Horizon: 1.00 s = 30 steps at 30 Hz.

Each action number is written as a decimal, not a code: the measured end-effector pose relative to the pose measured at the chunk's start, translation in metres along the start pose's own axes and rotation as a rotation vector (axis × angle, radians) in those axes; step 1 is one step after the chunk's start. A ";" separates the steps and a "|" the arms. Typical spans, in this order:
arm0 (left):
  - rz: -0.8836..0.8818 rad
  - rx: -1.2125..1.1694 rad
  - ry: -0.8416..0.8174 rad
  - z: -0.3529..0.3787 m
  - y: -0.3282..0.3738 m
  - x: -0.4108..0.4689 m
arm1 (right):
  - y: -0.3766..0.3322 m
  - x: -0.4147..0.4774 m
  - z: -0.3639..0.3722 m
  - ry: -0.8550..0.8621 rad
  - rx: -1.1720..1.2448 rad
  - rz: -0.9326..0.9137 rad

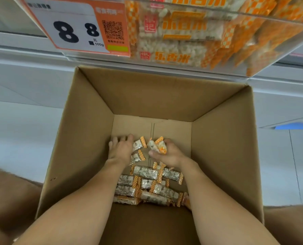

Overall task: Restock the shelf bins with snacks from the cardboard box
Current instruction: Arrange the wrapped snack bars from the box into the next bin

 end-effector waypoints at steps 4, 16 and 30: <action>-0.059 -0.343 0.010 -0.004 -0.005 -0.005 | 0.010 -0.002 -0.020 0.091 0.181 0.090; 0.221 -0.768 -0.071 -0.093 0.030 -0.066 | -0.065 -0.087 -0.081 0.361 0.451 -0.148; 0.464 -0.621 -0.162 -0.299 0.053 -0.181 | -0.234 -0.249 -0.138 0.222 -0.162 -0.539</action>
Point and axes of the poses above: each hand's wrist, its own x-axis towards the middle knuckle, its own z-axis out of the palm, y = z × x, the point moved 9 cm from there along x, towards the middle knuckle, and after that the axes turned 2 degrees about -z, right-handed, at the moved point
